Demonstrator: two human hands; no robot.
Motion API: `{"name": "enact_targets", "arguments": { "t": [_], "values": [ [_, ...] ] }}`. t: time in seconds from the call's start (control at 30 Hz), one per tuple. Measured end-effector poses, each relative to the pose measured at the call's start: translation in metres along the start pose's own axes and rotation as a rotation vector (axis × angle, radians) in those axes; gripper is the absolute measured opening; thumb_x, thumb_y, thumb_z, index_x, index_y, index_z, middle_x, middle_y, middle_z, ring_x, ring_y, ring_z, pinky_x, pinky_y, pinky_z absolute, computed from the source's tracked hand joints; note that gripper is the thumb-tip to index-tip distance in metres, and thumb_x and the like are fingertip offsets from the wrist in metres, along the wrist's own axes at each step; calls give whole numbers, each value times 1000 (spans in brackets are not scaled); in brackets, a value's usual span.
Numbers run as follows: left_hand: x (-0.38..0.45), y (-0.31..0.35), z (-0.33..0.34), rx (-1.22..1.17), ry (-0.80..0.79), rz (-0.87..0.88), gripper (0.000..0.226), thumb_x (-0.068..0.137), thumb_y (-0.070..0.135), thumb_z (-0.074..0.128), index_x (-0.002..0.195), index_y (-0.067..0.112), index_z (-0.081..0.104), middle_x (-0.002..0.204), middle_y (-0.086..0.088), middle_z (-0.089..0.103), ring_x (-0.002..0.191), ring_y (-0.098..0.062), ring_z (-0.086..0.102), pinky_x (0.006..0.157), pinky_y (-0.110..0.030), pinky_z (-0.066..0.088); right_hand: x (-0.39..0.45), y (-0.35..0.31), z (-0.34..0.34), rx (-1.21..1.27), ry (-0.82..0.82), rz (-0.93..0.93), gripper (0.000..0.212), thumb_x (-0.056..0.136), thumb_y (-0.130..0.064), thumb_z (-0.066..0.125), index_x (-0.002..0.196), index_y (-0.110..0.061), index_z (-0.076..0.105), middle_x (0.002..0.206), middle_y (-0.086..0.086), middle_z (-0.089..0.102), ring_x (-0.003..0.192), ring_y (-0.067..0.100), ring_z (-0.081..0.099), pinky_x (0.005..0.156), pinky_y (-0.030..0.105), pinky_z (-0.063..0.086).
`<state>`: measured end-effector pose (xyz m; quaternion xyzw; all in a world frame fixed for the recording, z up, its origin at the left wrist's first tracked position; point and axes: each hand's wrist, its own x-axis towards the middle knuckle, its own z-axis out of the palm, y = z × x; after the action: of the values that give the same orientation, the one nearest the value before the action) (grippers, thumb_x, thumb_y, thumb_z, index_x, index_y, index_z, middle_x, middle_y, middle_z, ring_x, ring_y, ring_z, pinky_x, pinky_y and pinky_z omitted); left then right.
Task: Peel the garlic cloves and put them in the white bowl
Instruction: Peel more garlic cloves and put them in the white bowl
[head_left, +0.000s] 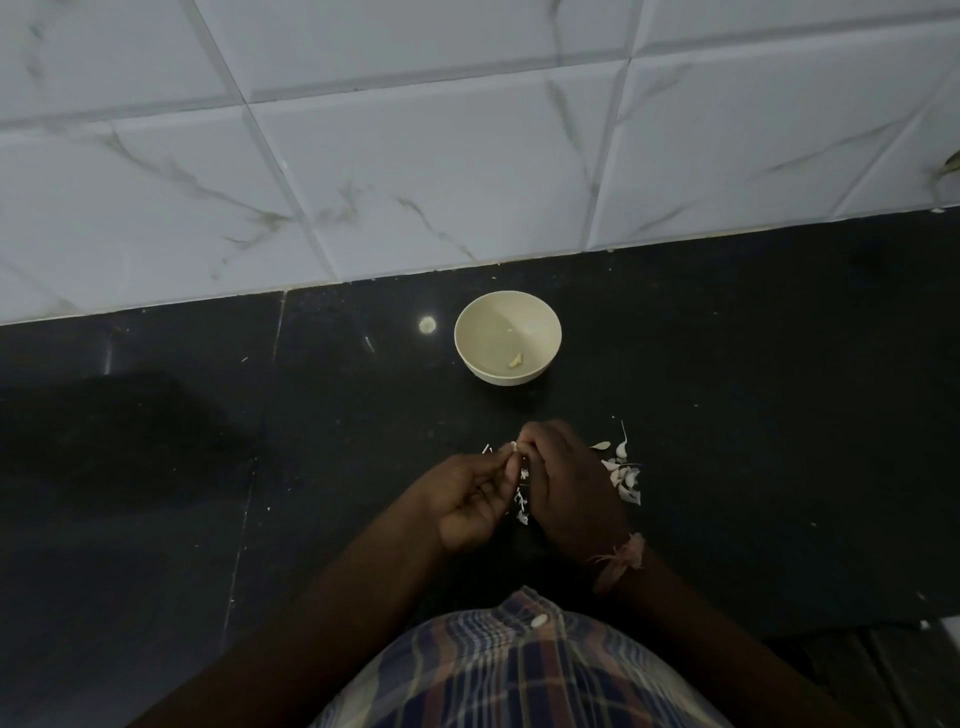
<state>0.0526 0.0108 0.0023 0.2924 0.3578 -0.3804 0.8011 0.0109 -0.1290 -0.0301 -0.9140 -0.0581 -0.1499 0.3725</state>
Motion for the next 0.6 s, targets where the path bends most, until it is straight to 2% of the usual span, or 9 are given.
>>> {"name": "enact_targets", "arguments": {
  "t": [0.07,0.17,0.3,0.5,0.6],
  "values": [
    [1,-1,1,-7,-23,14,11,95,-4,59,97,-10,69,90,-17,72,70,-17,73,62,-22,62,0,-2,0,63,42,72,20,101,-22,43,97,-13,60,97,-2,56,86,14,56,79,31,46],
    [1,-3,-1,22,-77,35,15,93,-3,60,103,-6,70,94,-16,75,76,-16,75,69,-22,62,2,-4,-1,147,59,129,13,100,-15,47,96,-14,59,95,-4,55,88,9,55,79,27,46],
    [2,-5,-5,164,-128,89,27,86,0,65,112,-3,69,99,-13,75,80,-13,74,68,-20,60,2,-4,-3,204,55,171,12,99,-5,54,97,-15,60,94,-7,57,90,3,56,79,22,46],
    [-1,-6,-7,287,-97,179,22,96,-2,59,117,-3,67,99,-14,75,82,-15,73,69,-20,60,-1,-2,-2,259,16,199,13,100,-5,52,98,-15,60,95,-5,59,91,6,57,80,24,47],
    [-2,-6,-6,312,-97,212,24,95,-4,60,118,-5,67,101,-14,75,84,-16,73,71,-21,60,-1,-3,1,416,22,378,14,100,-11,55,95,-22,62,91,-6,64,86,8,61,80,31,51]
  ]
}}
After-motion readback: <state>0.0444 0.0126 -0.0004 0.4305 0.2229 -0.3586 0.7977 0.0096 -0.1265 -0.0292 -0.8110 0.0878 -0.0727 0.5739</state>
